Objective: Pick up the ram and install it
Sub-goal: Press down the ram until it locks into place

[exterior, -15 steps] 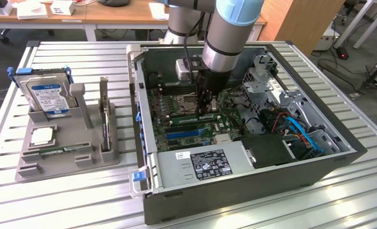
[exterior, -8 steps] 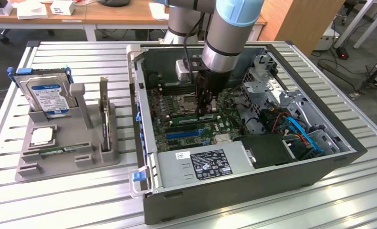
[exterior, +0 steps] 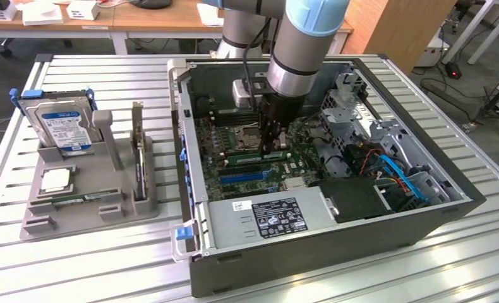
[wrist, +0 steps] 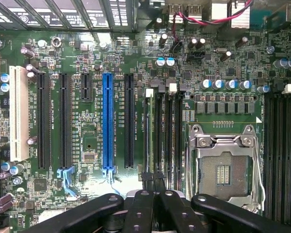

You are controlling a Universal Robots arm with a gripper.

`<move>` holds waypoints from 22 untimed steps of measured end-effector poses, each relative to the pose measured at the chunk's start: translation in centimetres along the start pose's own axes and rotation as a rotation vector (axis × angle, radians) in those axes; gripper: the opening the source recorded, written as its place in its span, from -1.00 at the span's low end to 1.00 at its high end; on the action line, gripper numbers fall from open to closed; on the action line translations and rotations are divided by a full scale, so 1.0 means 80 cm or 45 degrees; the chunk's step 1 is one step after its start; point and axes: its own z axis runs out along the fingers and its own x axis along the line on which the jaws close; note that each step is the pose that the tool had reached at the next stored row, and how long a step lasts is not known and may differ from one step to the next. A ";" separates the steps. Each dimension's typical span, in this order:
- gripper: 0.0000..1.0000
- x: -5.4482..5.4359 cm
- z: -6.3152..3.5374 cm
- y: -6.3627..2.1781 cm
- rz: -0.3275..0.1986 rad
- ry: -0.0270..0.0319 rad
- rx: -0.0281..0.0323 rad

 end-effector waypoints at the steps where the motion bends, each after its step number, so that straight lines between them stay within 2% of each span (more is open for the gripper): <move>1: -0.81 0.000 0.000 0.000 0.000 0.0000 0.0000; 13: -0.81 0.000 -0.001 0.000 0.000 -0.0018 0.0007; 22: -0.81 -0.001 -0.021 0.001 0.000 -0.0002 -0.0001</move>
